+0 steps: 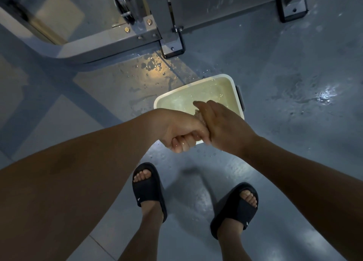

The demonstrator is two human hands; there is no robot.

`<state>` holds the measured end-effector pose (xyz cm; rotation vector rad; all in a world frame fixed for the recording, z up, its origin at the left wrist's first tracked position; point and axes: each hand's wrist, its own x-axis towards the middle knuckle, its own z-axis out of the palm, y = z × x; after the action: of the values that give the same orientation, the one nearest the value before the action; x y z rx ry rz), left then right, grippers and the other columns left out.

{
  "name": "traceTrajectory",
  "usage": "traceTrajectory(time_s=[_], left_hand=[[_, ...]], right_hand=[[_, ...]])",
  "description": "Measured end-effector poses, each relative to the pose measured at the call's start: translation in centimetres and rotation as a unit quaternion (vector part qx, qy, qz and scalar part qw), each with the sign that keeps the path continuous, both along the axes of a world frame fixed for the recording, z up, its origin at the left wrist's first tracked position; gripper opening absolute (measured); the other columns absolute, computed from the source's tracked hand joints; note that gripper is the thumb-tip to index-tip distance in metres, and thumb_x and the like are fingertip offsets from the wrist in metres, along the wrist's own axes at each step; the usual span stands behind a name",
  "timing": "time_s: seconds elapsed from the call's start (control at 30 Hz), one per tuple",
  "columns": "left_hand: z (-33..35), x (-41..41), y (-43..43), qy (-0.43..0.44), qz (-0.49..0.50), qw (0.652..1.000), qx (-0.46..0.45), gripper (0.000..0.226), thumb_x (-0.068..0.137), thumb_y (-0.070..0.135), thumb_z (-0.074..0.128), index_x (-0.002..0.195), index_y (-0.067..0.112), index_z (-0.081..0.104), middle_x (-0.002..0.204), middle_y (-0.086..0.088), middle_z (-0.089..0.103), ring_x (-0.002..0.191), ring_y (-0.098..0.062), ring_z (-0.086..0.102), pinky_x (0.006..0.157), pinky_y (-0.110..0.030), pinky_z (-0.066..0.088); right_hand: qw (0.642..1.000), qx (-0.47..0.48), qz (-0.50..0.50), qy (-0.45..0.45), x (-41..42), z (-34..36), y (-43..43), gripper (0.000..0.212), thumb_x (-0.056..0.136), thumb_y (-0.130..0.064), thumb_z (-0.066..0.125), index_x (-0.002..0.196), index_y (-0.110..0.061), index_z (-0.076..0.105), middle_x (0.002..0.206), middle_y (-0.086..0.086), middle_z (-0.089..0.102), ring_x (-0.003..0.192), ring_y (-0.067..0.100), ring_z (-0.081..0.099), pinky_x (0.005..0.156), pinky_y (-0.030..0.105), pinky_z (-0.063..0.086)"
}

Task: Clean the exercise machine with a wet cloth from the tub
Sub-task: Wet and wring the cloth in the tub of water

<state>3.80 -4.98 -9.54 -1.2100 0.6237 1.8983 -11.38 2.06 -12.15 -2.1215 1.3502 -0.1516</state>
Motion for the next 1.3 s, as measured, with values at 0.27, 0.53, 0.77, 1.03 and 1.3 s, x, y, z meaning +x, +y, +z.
traceTrajectory(time_s=[0.27, 0.53, 0.77, 1.03, 1.3], left_hand=[[2.1, -1.3, -0.6, 0.017, -0.107, 0.987, -0.119, 0.049, 0.088, 0.017, 0.074, 0.065, 0.02, 0.031, 0.054, 0.002, 0.019, 0.049, -0.016, 0.013, 0.046, -0.02, 0.016], [1.8, -1.4, 0.9, 0.001, -0.29, 0.816, -0.501, 0.029, 0.091, 0.011, 0.053, 0.063, 0.016, 0.044, 0.068, -0.001, 0.049, 0.061, -0.018, 0.046, 0.057, -0.028, 0.036], [3.0, -0.7, 2.2, -0.027, -0.33, 0.735, -0.592, 0.015, 0.089, 0.014, 0.057, 0.094, 0.013, 0.071, 0.091, -0.007, 0.067, 0.088, -0.032, 0.066, 0.068, -0.029, 0.04], [3.1, -0.7, 1.8, -0.02, -0.214, 0.849, -0.482, 0.016, 0.094, 0.022, 0.065, 0.086, 0.009, 0.058, 0.074, -0.004, 0.054, 0.079, -0.031, 0.066, 0.061, -0.031, 0.043], [11.5, -0.1, 2.7, -0.091, 0.011, 0.922, -0.375, 0.053, 0.092, 0.026, 0.072, 0.118, 0.007, 0.03, 0.101, -0.008, 0.053, 0.07, -0.018, 0.056, 0.039, -0.022, 0.042]], right_hand=[[0.976, 0.045, 0.061, 0.204, 0.5, 4.6, -2.6, 0.013, 0.091, -0.028, 0.064, 0.093, -0.016, 0.07, 0.082, 0.003, 0.068, 0.074, 0.028, 0.066, 0.053, 0.023, 0.021], [0.957, 0.193, -0.059, 0.208, 2.1, 4.8, -4.2, 0.014, 0.088, -0.014, 0.056, 0.075, -0.018, 0.051, 0.066, -0.004, 0.039, 0.076, 0.028, 0.048, 0.068, 0.031, 0.04], [0.949, 0.256, -0.043, 0.177, 2.4, 4.6, -4.3, 0.028, 0.087, -0.009, 0.051, 0.062, -0.015, 0.039, 0.064, 0.004, 0.042, 0.058, 0.022, 0.041, 0.058, 0.029, 0.033], [0.942, 0.318, -0.051, 0.097, 0.8, 3.5, -3.9, 0.018, 0.086, -0.025, 0.066, 0.089, -0.008, 0.06, 0.091, 0.01, 0.062, 0.089, 0.031, 0.062, 0.068, 0.031, 0.042], [0.836, 0.433, -0.312, -0.129, 0.2, 11.9, -2.6, 0.039, 0.101, -0.006, 0.048, 0.139, 0.0, 0.054, 0.14, 0.02, 0.057, 0.12, 0.033, 0.058, 0.106, 0.044, 0.047]])
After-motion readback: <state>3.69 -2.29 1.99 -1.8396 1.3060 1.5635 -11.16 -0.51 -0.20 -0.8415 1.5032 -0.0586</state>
